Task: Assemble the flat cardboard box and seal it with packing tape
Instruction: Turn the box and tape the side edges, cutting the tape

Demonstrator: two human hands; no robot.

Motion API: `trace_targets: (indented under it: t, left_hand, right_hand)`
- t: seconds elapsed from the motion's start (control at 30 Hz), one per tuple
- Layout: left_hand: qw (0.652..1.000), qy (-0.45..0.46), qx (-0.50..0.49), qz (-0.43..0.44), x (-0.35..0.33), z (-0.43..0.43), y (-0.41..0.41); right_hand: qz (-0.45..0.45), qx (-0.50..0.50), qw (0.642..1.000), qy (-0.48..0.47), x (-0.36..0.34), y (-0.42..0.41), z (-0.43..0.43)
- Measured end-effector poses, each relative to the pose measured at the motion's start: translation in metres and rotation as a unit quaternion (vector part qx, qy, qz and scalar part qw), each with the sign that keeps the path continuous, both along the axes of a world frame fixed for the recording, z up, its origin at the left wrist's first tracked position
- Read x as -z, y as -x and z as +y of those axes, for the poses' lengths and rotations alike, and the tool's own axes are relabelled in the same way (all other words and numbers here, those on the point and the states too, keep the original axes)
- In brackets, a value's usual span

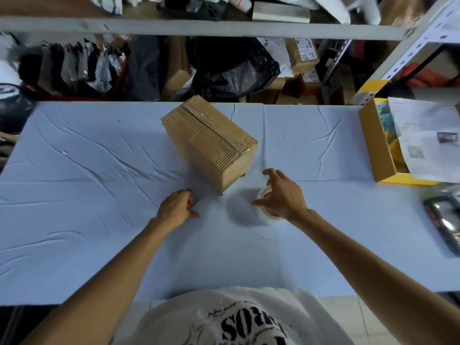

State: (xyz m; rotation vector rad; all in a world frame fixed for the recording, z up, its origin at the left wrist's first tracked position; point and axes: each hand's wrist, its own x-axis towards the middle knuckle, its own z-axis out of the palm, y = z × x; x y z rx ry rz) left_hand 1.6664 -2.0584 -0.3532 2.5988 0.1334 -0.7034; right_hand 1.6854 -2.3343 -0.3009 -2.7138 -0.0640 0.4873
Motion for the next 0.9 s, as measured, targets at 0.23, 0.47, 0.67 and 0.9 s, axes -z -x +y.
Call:
trace_targets:
  t: [0.23, 0.47, 0.67, 0.9]
  left_hand:
    - [0.986, 0.08, 0.106, 0.099, -0.103, -0.013, -0.014]
    - [0.945, 0.214, 0.097, -0.225, -0.167, -0.067, -0.064]
    - [0.963, 0.076, 0.179, -0.184, -0.124, -0.076, -0.087]
    - [0.961, 0.087, 0.179, -0.19, -0.121, -0.077, -0.09]
  right_hand:
    - [0.136, 0.127, 0.902, -0.389, -0.037, -0.035, 0.004]
    - [0.189, 0.196, 0.75, -0.603, -0.041, -0.037, 0.006]
    - [0.206, 0.205, 0.702, -0.65, -0.044, -0.038, 0.003]
    - [0.109, 0.23, 0.762, -0.595, -0.033, -0.039, 0.011]
